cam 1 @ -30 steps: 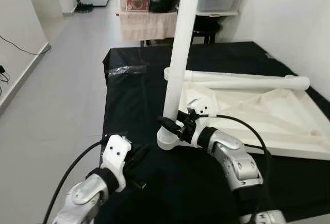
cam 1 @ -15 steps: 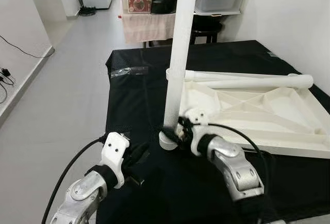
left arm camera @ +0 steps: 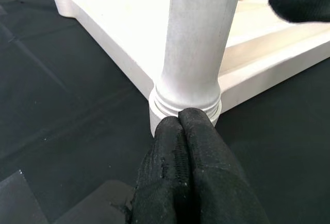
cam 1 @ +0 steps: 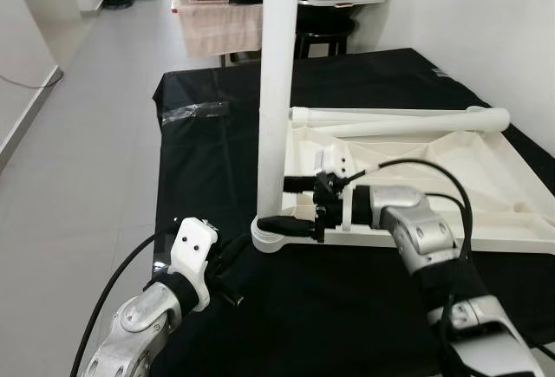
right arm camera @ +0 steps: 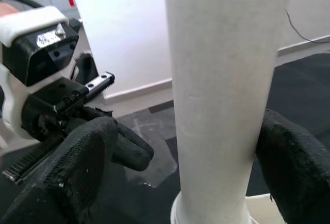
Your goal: Building children table
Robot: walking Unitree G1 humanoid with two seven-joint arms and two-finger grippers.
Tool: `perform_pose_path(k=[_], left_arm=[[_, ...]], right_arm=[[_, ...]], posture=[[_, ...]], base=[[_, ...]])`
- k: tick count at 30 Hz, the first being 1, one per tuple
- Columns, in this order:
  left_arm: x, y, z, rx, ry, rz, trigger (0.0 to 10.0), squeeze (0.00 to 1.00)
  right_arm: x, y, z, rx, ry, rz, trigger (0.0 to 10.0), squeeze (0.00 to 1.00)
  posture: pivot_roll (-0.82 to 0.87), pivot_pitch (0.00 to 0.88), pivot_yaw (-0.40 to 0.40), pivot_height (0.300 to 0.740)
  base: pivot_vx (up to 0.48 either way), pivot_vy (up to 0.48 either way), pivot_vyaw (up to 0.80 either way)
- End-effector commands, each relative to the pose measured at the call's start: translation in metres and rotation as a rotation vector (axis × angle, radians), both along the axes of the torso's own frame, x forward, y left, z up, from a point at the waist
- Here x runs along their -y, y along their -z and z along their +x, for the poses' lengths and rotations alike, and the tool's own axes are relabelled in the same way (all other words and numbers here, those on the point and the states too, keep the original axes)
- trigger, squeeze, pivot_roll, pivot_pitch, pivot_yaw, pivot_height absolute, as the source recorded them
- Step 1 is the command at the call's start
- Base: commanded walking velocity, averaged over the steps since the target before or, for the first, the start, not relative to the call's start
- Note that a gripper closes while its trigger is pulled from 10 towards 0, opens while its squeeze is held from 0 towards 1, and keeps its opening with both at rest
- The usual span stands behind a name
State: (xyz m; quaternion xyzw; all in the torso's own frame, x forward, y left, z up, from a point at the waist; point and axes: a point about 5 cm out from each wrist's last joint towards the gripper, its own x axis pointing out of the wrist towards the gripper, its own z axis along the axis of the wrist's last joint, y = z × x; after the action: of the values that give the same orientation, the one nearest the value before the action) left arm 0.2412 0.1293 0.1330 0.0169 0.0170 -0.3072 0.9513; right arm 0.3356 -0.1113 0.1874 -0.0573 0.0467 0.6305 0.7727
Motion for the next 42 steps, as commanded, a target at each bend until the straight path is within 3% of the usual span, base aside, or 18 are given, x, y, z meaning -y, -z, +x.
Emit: perform_pose_path(k=[1,2,3,15,17,19,20,21,22,23,25,28,32,34,35,39,40,42], left_arm=[[0.001,0.005,-0.002,-0.020,-0.002,-0.003,10.0,0.00],[0.001,0.005,-0.002,-0.020,-0.002,-0.003,10.0,0.00],[0.001,0.005,-0.003,-0.021,-0.003,-0.004,10.0,0.00],[0.001,0.004,-0.004,-0.023,0.005,-0.010,10.0,0.00],[0.001,0.003,-0.004,-0.022,0.006,-0.011,10.0,0.00],[0.000,0.003,-0.003,-0.021,0.005,-0.012,10.0,0.00],[0.000,0.003,-0.003,-0.021,0.005,-0.012,10.0,0.00],[0.000,0.003,-0.003,-0.020,0.004,-0.013,10.0,0.00],[-0.002,0.003,-0.002,-0.019,0.005,-0.013,10.0,0.00],[-0.002,0.003,-0.002,-0.019,0.005,-0.013,10.0,0.00],[-0.003,0.003,0.000,-0.017,0.005,-0.013,10.0,0.00],[-0.002,0.003,0.002,-0.017,0.009,-0.017,10.0,0.00],[-0.002,0.003,0.003,-0.018,0.011,-0.015,10.0,0.00],[-0.002,0.003,0.003,-0.015,0.005,-0.017,10.0,0.00],[-0.001,0.003,0.003,-0.014,0.000,-0.019,10.0,0.00],[-0.001,0.002,0.003,-0.013,-0.005,-0.022,10.0,0.00],[0.000,0.002,0.003,-0.016,-0.003,-0.024,10.0,0.00],[0.000,0.003,0.003,-0.020,0.003,-0.025,10.0,0.00]], right_arm=[[-0.009,0.004,-0.002,-0.040,-0.081,0.011,4.4,0.00],[-0.009,0.004,-0.002,-0.040,-0.081,0.011,4.4,0.00],[-0.009,0.005,0.000,-0.053,-0.079,0.018,0.0,0.00],[0.003,0.016,-0.008,-0.076,-0.051,0.068,0.0,0.00],[0.003,0.021,-0.010,-0.071,0.020,0.059,0.0,0.00],[0.000,0.035,-0.019,-0.090,0.183,0.039,0.0,0.00],[0.000,0.035,-0.019,-0.090,0.183,0.039,0.0,0.00],[-0.010,0.056,-0.025,-0.106,0.409,0.043,0.0,0.00],[-0.006,0.053,-0.026,0.033,0.591,-0.016,0.0,0.00],[-0.006,0.053,-0.026,0.033,0.591,-0.016,0.0,0.00],[0.001,0.055,-0.029,0.061,0.771,-0.003,0.0,0.00],[0.007,0.055,-0.020,0.020,0.774,0.011,0.0,0.00],[0.001,0.054,-0.019,0.026,0.705,0.002,0.0,0.00],[0.003,0.053,-0.017,0.012,0.692,0.011,0.4,0.00],[0.002,0.051,-0.018,-0.011,0.651,0.031,10.0,0.02],[0.001,0.049,-0.020,-0.035,0.610,0.055,10.0,0.02],[-0.003,0.037,-0.026,-0.043,0.472,0.086,10.0,1.00],[-0.006,0.028,-0.028,-0.008,0.342,0.075,10.0,1.00]], posture=[[0.02,0.045,-0.041,0.740],[0.02,0.045,-0.041,0.740],[0.02,0.045,-0.041,0.740],[0.00,0.068,-0.035,0.740],[-0.01,0.073,-0.038,0.740],[-0.02,0.077,-0.043,0.740],[-0.02,0.077,-0.043,0.740],[-0.04,0.079,-0.043,0.740],[-0.04,0.083,-0.040,0.740],[-0.04,0.083,-0.040,0.740],[-0.07,0.065,-0.027,0.740],[-0.05,0.065,-0.026,0.740],[-0.05,0.065,-0.036,0.740],[-0.04,0.063,-0.039,0.740],[-0.04,0.062,-0.037,0.740],[-0.04,0.063,-0.037,0.740],[-0.03,0.065,-0.034,0.740],[-0.03,0.064,-0.033,0.740]], base=[[0.000,0.000,0.00],[0.000,0.000,0.00],[0.000,0.000,0.00],[0.000,0.000,0.00],[0.000,0.000,0.00],[0.000,0.000,0.00],[0.000,0.000,0.00],[0.000,0.000,0.00],[0.000,0.000,0.00],[0.000,0.000,0.00],[0.000,0.000,0.00],[0.000,0.000,0.00],[0.000,0.000,0.00],[0.000,0.000,0.00],[0.000,0.000,0.00],[0.000,0.000,0.00],[0.000,0.000,0.00],[0.000,0.000,0.00]])
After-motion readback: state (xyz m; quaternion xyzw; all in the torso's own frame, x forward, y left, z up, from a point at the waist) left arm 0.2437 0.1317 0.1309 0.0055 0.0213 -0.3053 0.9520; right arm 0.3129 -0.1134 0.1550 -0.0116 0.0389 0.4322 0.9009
